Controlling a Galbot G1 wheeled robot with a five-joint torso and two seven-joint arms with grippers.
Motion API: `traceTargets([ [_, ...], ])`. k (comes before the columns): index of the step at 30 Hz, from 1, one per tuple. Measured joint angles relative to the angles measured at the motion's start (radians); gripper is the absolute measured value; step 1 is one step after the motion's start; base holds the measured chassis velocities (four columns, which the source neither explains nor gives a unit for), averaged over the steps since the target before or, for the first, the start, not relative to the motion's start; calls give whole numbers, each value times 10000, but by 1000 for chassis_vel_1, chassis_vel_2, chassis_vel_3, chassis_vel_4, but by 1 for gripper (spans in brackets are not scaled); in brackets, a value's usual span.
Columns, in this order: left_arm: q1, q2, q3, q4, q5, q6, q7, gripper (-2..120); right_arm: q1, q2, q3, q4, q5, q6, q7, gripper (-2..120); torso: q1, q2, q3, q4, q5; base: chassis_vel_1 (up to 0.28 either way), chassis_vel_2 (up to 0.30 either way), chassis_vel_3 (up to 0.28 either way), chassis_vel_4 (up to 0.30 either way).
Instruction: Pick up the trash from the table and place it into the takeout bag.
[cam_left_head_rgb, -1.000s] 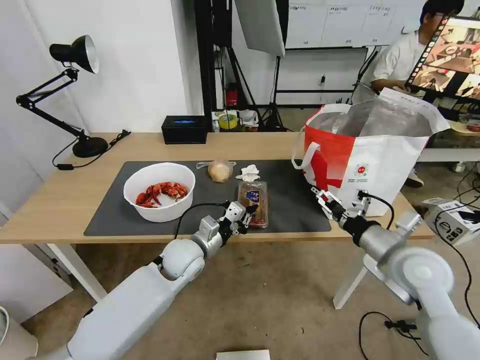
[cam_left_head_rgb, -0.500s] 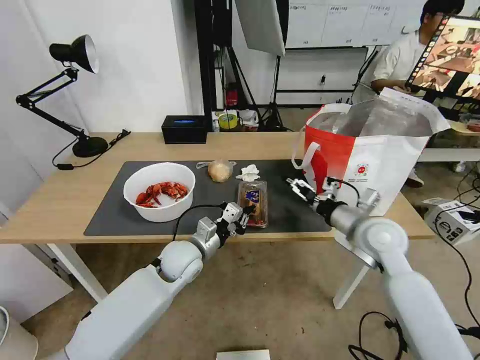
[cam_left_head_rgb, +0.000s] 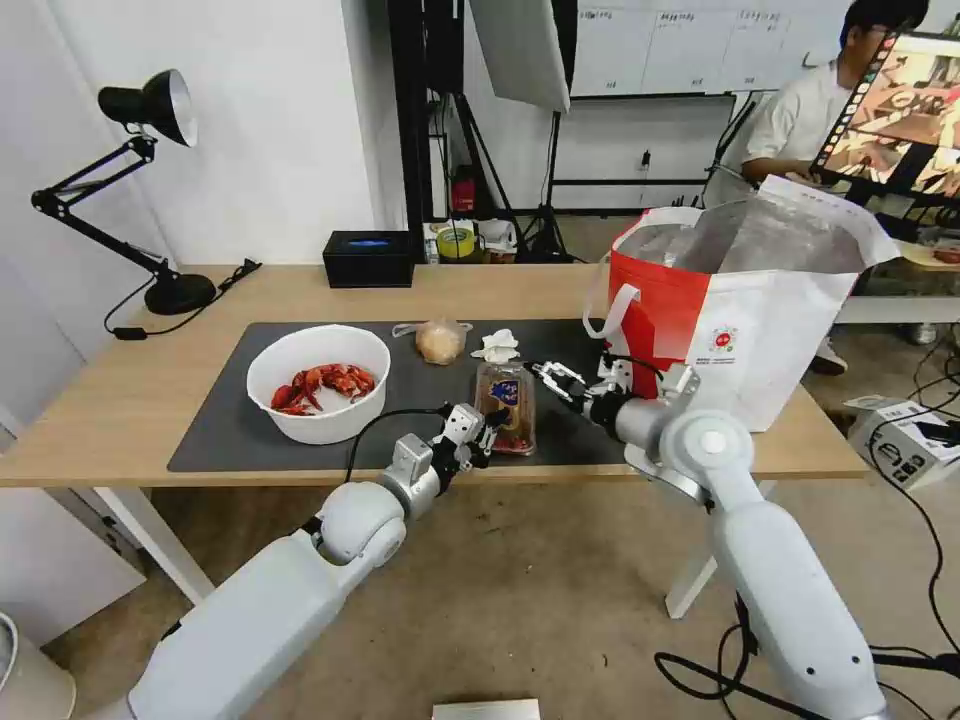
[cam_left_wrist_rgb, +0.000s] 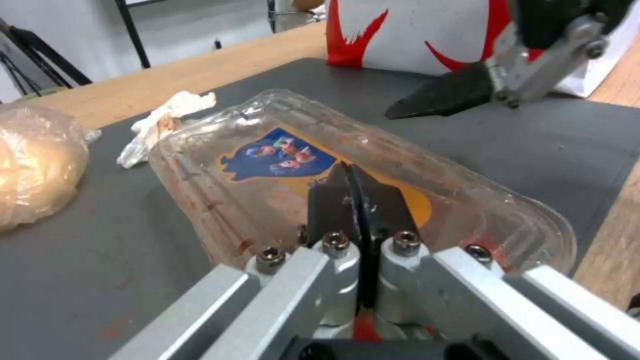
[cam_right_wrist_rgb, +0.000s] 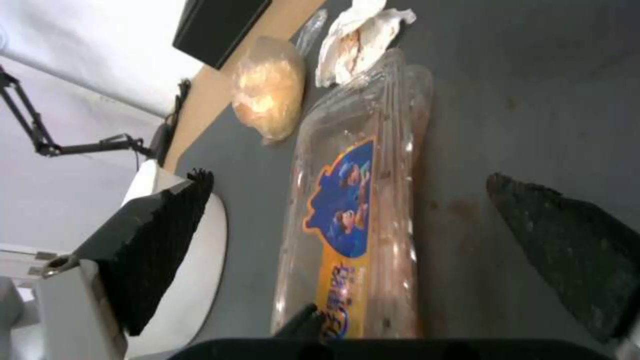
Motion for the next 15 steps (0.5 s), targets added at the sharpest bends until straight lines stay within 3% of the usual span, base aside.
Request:
traceTargets([
  [15,9,-20,39,-59,-202,-31,-163,0,1008,255,-551,-989,318,-544,345,100,0,0,0,0,0,0,0,0,0],
])
